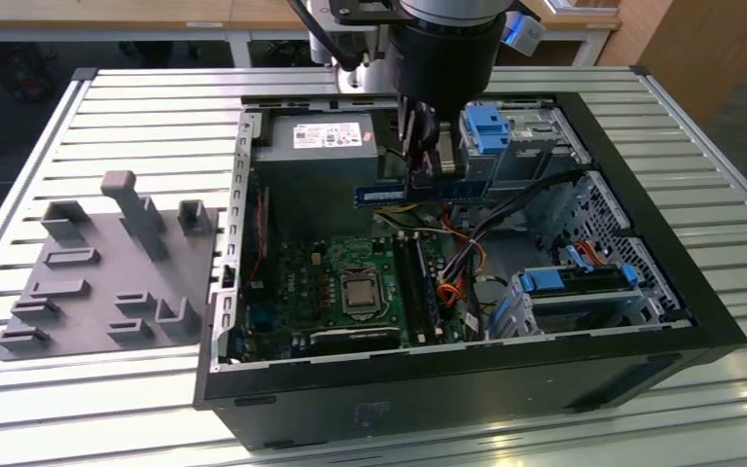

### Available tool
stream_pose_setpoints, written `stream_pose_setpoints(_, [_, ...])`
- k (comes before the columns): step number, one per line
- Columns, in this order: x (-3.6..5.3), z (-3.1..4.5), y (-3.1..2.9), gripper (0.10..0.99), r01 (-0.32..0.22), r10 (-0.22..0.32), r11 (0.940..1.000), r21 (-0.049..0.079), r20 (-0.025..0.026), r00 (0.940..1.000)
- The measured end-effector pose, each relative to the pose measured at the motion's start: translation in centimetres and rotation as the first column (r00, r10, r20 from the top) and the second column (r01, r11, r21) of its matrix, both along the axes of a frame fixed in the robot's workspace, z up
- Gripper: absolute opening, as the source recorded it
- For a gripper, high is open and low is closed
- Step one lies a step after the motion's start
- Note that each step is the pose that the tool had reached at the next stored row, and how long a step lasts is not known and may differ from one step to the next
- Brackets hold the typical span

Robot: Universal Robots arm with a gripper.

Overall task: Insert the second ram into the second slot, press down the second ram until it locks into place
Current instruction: 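Insert the second ram into the second slot, then press down the second ram until it locks into place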

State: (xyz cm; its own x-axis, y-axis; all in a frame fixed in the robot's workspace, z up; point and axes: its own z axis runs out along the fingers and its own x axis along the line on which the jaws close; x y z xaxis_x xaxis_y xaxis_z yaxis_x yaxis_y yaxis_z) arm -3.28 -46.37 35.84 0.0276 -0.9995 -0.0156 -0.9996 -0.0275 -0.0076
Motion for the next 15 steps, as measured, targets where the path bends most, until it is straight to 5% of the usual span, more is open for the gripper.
stream_pose_setpoints(15, [0.00, -0.01, -0.14, 0.137, 0.022, -0.022, 0.9998, 0.000, 0.0000, 0.9998])
